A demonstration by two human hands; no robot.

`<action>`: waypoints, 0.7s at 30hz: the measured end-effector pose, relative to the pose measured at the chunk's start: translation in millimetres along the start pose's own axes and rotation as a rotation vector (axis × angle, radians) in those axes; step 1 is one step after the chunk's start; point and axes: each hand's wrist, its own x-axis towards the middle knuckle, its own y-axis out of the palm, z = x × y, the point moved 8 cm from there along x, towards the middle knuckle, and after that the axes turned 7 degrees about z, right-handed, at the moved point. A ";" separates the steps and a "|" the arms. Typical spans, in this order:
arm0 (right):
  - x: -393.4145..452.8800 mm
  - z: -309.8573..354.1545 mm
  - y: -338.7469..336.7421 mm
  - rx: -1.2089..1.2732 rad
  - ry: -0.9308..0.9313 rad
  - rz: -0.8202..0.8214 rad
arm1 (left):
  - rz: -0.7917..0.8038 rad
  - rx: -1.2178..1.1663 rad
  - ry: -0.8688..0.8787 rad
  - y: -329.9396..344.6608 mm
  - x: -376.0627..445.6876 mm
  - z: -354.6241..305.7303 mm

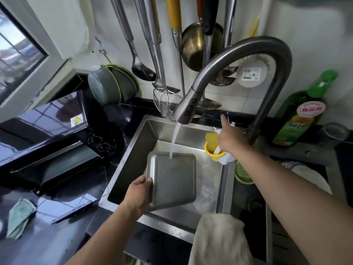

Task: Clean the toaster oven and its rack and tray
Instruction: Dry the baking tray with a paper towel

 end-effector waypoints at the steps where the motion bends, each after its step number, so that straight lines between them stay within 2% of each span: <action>1: -0.6 6.7 -0.2 -0.080 -0.033 0.011 | -0.017 0.008 0.000 -5.9 -3.0 1.8; 4: 3.2 9.4 -1.2 -0.259 -0.040 0.039 | -0.074 0.027 0.010 -19.3 -8.1 -1.5; 7: 4.4 2.9 -10.8 -0.338 0.020 0.011 | -0.123 0.003 0.001 -24.9 -12.5 -9.7; 10: 3.9 0.6 -26.0 -0.290 0.079 -0.039 | -0.146 -0.031 -0.014 -26.8 -21.2 -13.9; 13: -0.1 -5.6 -21.6 -0.128 0.127 -0.037 | -0.139 -0.083 -0.012 -32.5 -30.9 -13.5; 15: -5.5 -8.9 -13.0 0.158 0.135 -0.003 | -0.125 -0.115 0.001 -37.1 -38.2 -15.1; 17: -23.3 -8.7 -3.3 0.736 0.084 0.026 | -0.089 -0.122 0.042 -37.3 -44.5 -20.3; 18: -40.1 -14.3 7.0 1.064 0.122 0.093 | -0.077 -0.110 0.065 -36.4 -48.7 -24.8; 19: -57.2 -19.4 18.8 1.242 0.086 0.137 | -0.076 -0.091 0.088 -36.0 -51.8 -29.1; 21: -98.0 -20.5 61.4 1.478 0.129 0.357 | -0.066 -0.095 0.119 -33.9 -55.7 -37.2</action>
